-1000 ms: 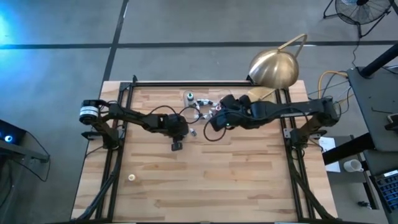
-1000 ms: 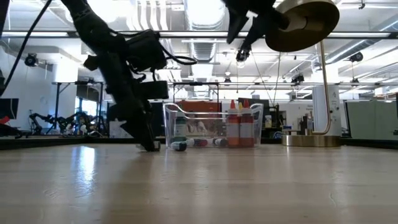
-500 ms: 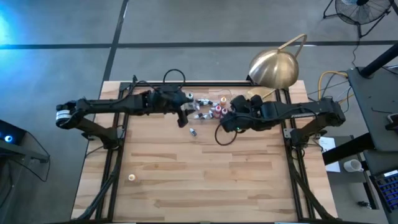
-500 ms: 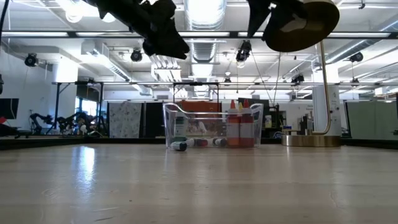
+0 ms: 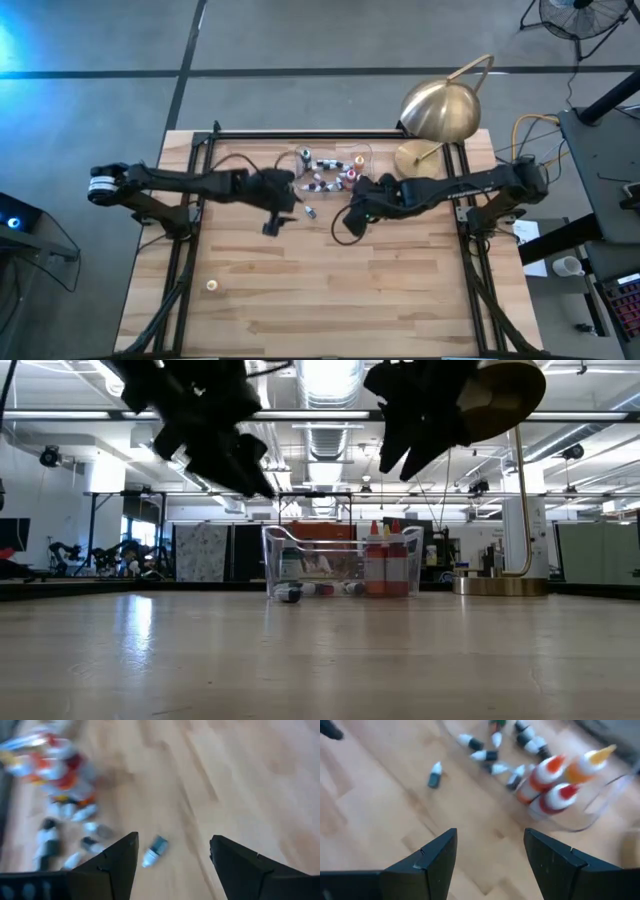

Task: Pick & Place food coloring
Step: Put the small black food coloring bottle into the transparent bin

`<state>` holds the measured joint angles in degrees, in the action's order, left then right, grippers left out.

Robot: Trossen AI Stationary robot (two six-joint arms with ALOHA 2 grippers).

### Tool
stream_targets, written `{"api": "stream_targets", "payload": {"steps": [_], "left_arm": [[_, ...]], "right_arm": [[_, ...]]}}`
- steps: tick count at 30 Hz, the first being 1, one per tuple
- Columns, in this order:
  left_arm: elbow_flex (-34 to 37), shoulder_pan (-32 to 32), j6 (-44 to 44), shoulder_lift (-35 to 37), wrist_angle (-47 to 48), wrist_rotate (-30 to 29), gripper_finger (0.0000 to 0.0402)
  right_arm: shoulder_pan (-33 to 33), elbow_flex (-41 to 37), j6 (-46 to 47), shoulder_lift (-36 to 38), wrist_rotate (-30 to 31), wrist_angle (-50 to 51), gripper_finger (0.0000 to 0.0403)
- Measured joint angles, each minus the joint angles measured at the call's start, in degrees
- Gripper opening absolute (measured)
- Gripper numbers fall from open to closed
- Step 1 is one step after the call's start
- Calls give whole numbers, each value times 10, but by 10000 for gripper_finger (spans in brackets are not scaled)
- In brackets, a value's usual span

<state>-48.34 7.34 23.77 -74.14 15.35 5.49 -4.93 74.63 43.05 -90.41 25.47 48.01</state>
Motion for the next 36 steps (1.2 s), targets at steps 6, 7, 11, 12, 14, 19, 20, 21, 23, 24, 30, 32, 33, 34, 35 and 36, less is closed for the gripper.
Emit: {"api": "stream_targets", "payload": {"steps": [6, 7, 11, 12, 14, 19, 20, 21, 23, 24, 30, 32, 33, 34, 35, 36], "left_arm": [[71, -42, 110, -65, -152, -4, 220], [73, -40, 114, -84, -190, -8, 220], [34, -28, 119, -165, -204, -30, 220], [17, -24, 120, -185, -185, -31, 220], [-15, -16, 121, -219, -133, -32, 218], [-85, -2, 137, -282, -59, -56, 207], [-96, 2, 137, -288, -48, -62, 204], [-104, 6, 137, -292, -32, -64, 201], [-119, 15, 137, -298, -7, -66, 195], [-125, 19, 137, -300, 7, -67, 191], [-133, 27, 125, -299, 53, -71, 149], [-133, 27, 121, -299, 57, -70, 128], [-133, 26, 117, -299, 57, -70, 118], [-133, 25, 111, -299, 57, -70, 109], [-133, 25, 106, -299, 57, -70, 100], [-133, 25, 99, -299, 57, -70, 92]], "right_arm": [[-6, -10, 43, -12, 0, -4, 224], [-6, -10, 44, -12, 0, -4, 224], [-7, -8, 46, -12, -2, -4, 224], [-7, -6, 46, -12, -2, -3, 224], [-7, -2, 46, -12, -1, -4, 224], [-8, -2, 50, -11, -2, -1, 224], [-8, -2, 50, -11, -2, 0, 224], [-9, -2, 50, -11, -2, 0, 224], [-11, -2, 50, -11, -2, 0, 224], [-12, -2, 50, -11, -2, 0, 224], [-12, -2, 45, -11, 0, 0, 224], [-12, -2, 36, -11, 0, 0, 224], [-12, -2, 34, -11, 0, 0, 224], [-12, -2, 33, -11, 0, 0, 224], [-12, -2, 32, -11, 0, 0, 224], [-12, -2, 32, -11, 0, 0, 224]]}}
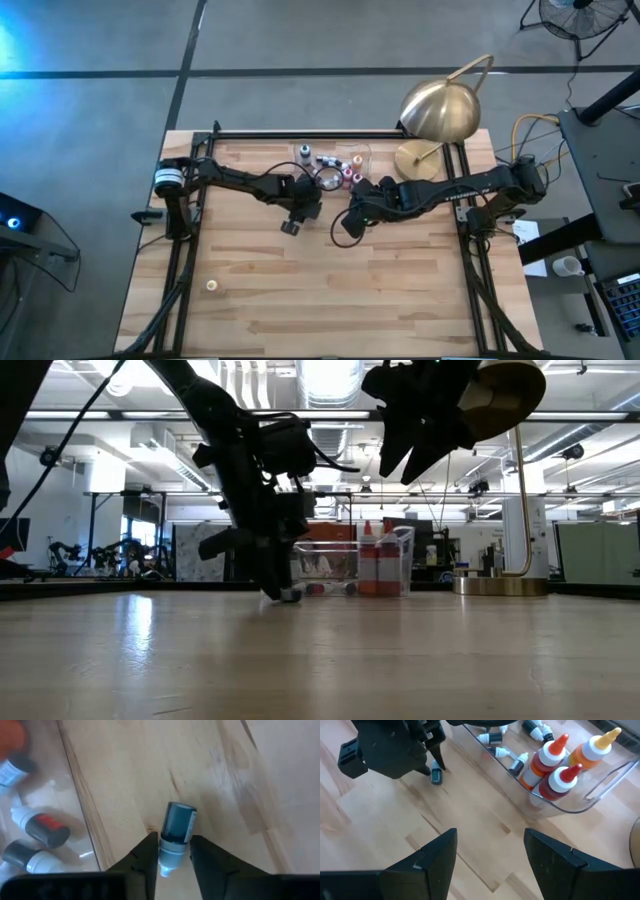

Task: Pick & Place food coloring
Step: Put the small black food coloring bottle into the transparent bin

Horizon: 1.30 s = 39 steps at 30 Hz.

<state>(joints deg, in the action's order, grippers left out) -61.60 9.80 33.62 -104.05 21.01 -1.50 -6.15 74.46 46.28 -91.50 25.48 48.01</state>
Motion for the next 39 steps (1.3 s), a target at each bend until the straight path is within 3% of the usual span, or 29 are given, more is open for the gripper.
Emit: {"api": "stream_targets", "payload": {"steps": [6, 11, 21, 25, 33, 39], "left_arm": [[0, -1, -11, 0, 0, 1, 56], [1, -1, -30, 11, 5, 1, 50], [-6, 0, -121, 128, -5, 4, 49], [-10, 22, -170, 159, -54, -48, 48], [-11, 97, -186, 110, -92, -75, 53], [-39, 97, -231, 94, -66, -104, 101]], "right_arm": [[0, 0, 0, 0, 1, 0, 224], [0, 0, 0, 0, 2, 0, 224], [0, 0, -6, 0, 17, 0, 224], [1, 0, -10, 0, 33, -3, 224], [2, 0, -4, 0, 45, -23, 224], [2, 0, 1, 0, 45, -34, 224]]}}
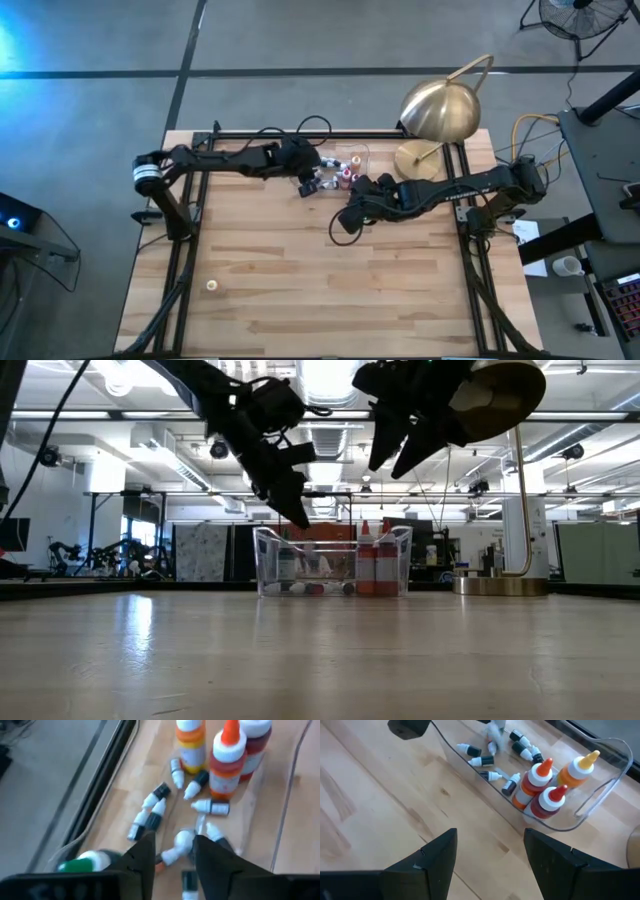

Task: Pick & Place food coloring
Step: Put the small black food coloring bottle into the transparent bin, then put the big yellow food coloring bottle into the transparent bin

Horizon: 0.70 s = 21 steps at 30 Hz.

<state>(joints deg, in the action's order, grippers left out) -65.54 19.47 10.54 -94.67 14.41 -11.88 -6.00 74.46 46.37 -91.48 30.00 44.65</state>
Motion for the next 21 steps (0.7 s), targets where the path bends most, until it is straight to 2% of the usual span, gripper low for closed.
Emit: {"api": "stream_targets", "payload": {"steps": [5, 10, 17, 21], "left_arm": [[-46, -28, 63, 32, 124, -11, 127], [-57, -68, 101, 119, 271, 3, 130], [-55, -155, -97, 221, 585, 8, 131], [-55, -253, -216, 256, 692, 90, 131]], "right_arm": [[0, 0, -13, 0, -1, -8, 224], [2, 0, -90, 0, -4, -61, 224], [21, 0, -161, -5, -46, -123, 224], [26, 1, -201, -18, -72, -138, 224]]}}
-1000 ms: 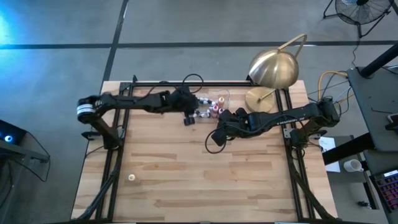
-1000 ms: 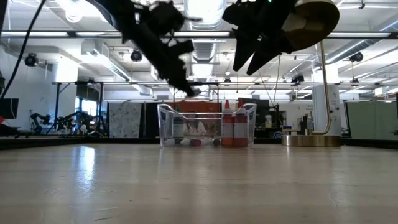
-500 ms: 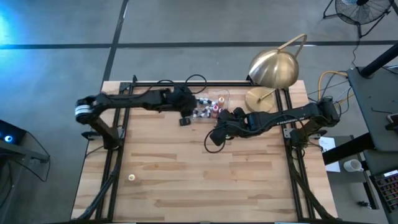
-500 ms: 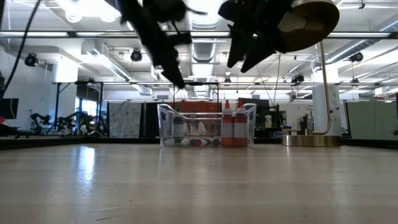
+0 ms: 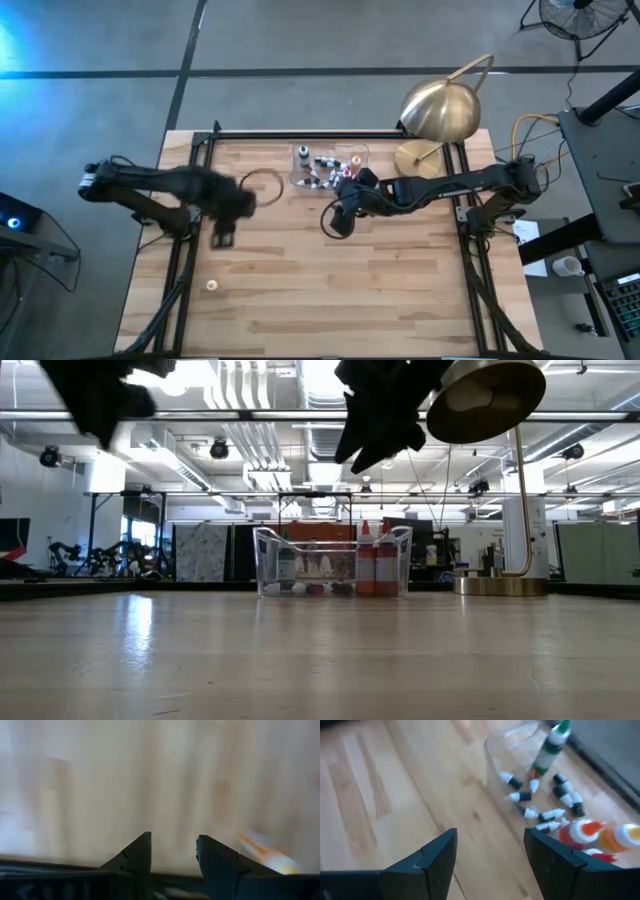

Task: Pick & Place food coloring
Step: Put the big yellow food coloring bottle into the transparent bin

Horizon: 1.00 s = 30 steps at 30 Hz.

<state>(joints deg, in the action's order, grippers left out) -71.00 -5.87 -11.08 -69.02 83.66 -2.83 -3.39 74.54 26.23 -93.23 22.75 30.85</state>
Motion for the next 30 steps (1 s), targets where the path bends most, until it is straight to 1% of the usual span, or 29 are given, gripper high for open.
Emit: {"api": "stream_targets", "payload": {"steps": [2, 4, 6, 10, 13, 15, 17, 20, 25, 30], "left_arm": [[0, -65, -53, 13, 8, 48, 131], [0, -138, -117, 22, 4, 65, 131], [0, -209, -192, 25, 4, 63, 131], [0, -344, -360, 17, -2, 41, 131], [0, -425, -466, 2, -17, 27, 131], [0, -465, -519, -12, -30, 23, 131], [0, -493, -555, -29, -39, 22, 131], [0, -516, -592, -53, -40, 22, 131], [0, -520, -622, -83, -23, -3, 133], [3, -520, -625, -94, 9, -9, 164]], "right_arm": [[0, -1, -20, -7, -9, 0, 224], [0, 0, -33, -13, -10, -10, 224], [-1, -1, -41, -20, -11, -9, 224], [-1, -1, -44, -27, -19, -16, 224], [-1, -1, -52, -29, -19, -17, 224], [-1, -1, -64, -29, -18, -21, 224], [-1, -1, -71, -29, -18, -26, 224], [-1, -1, -74, -29, -18, -31, 224], [-1, -1, -74, -29, -18, -33, 224], [0, -1, -74, -29, -18, -33, 224]]}}
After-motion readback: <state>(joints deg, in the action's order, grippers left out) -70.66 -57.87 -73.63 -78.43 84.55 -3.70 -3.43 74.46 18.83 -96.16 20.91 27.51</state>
